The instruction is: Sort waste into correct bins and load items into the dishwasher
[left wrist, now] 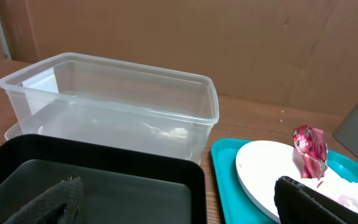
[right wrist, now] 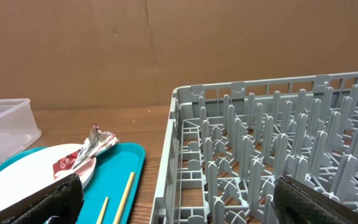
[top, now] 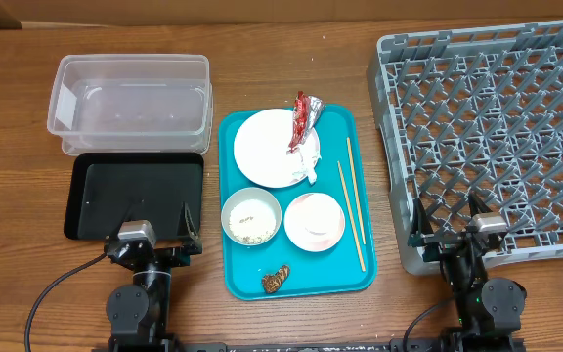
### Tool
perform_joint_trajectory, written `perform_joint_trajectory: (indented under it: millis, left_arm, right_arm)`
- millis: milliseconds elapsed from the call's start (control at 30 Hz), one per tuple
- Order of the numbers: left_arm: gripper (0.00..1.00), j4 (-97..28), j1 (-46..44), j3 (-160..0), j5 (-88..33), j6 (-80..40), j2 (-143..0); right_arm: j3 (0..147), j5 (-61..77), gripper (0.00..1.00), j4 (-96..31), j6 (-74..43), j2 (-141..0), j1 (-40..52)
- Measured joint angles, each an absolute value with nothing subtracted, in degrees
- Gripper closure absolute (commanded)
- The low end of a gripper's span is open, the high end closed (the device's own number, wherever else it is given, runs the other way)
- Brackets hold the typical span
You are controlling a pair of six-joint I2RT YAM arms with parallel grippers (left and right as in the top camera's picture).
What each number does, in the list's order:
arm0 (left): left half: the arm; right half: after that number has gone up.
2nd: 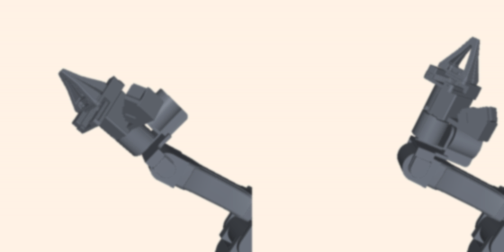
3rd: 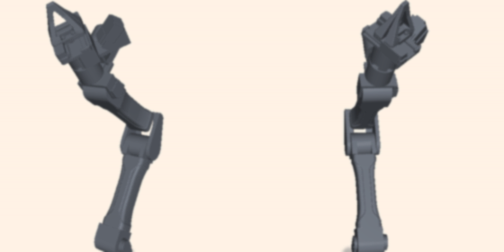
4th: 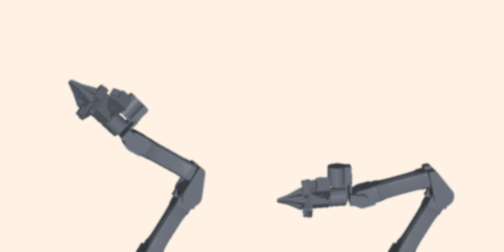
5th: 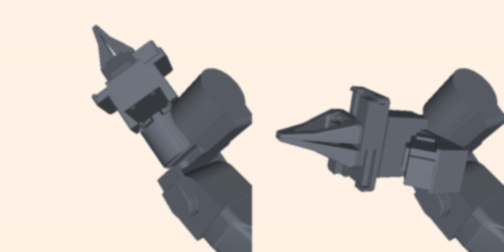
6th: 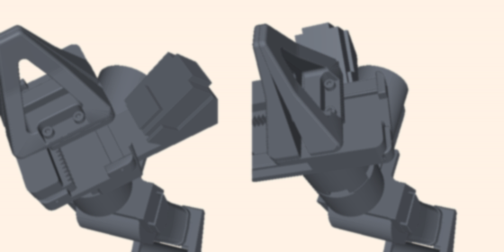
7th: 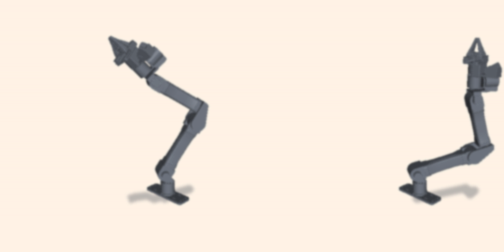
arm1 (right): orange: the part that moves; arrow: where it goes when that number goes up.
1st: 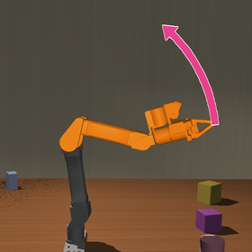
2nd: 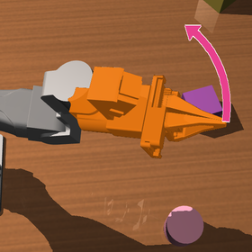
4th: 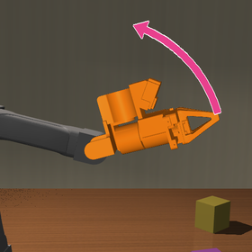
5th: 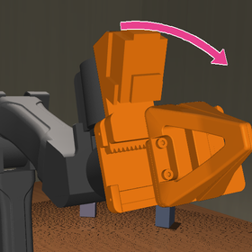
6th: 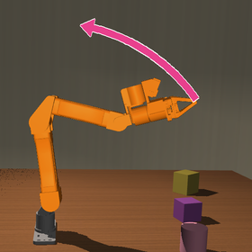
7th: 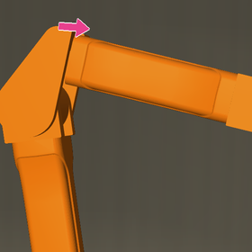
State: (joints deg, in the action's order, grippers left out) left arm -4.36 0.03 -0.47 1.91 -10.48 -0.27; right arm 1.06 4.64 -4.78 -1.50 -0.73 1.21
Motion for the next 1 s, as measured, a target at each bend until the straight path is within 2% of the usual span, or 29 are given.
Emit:
perform_joint_trajectory:
  millis: [500, 800, 1000]
  left_arm:
    - [0.0, -4.4, 0.0, -0.5, 1.9, -10.6, -0.3]
    - [0.0, -5.3, 0.0, -0.7, 0.4, -16.8, -0.3]
    - [0.0, -12.1, 0.0, -4.8, -0.3, -18.0, -1.8]
  right_arm:
    - [1.1, 4.6, 0.0, -4.7, -2.0, -0.7, 1.2]
    - [1.1, 4.6, 0.0, -4.9, -12.9, -0.7, 1.2]
    - [3.3, 4.6, 0.0, -8.4, -15.2, -0.9, 1.2]
